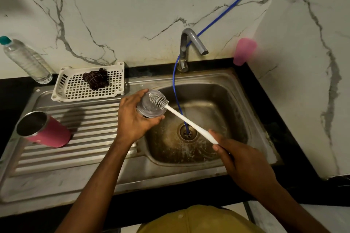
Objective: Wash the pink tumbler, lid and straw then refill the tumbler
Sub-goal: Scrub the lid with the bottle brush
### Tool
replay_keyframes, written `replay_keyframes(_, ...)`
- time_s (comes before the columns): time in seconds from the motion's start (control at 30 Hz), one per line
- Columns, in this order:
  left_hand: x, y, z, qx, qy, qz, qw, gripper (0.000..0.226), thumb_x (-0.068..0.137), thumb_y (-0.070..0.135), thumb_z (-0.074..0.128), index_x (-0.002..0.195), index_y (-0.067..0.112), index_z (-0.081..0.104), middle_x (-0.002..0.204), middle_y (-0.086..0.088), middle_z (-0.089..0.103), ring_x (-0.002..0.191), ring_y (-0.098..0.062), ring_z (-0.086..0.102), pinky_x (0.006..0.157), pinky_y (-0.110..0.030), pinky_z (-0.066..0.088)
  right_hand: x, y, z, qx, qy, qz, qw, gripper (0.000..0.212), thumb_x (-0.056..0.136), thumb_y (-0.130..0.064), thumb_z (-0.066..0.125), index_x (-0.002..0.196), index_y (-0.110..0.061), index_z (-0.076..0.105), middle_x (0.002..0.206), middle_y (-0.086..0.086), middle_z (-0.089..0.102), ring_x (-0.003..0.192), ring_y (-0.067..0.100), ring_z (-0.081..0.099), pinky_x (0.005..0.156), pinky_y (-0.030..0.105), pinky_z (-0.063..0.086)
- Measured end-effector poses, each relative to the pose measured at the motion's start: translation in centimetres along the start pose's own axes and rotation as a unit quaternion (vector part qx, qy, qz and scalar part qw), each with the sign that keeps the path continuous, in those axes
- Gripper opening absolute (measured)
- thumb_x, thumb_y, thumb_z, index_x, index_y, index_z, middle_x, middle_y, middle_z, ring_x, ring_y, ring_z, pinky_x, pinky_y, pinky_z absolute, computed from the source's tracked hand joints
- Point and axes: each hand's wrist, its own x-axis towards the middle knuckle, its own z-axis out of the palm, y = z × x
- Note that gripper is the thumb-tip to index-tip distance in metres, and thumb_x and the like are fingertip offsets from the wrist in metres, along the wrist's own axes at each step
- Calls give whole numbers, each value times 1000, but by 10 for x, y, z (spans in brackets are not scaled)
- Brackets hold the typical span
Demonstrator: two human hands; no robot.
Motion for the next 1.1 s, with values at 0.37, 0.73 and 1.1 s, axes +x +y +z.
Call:
replay_keyframes(0.37,5,0,1,-4,13,-20,1000,95,52,65,76,133,17,62,127,-3,66,111,-7,48,95,-47,51,0,-4,4,-26,29,-11,999,47,102,-50,35,149,-45,38,74,-19,53,55,-1,50,45,23,50)
replay_keyframes(0.73,12,9,1,-18,30,-55,998,100,47,68,76,133,20,62,123,-1,64,114,-23,54,95,-46,51,6,-1,2,-4,52,-49,997,48,102,-45,42,149,-37,44,70,-12,61,55,6,55,46,26,51)
replay_keyframes(1.1,21,-2,17,9,33,-86,996,93,50,49,96,133,21,63,121,-1,66,114,-25,58,96,-39,52,45,9,2,-75,37,-16,996,52,98,-60,25,149,-50,33,69,-13,52,59,11,57,56,35,55)
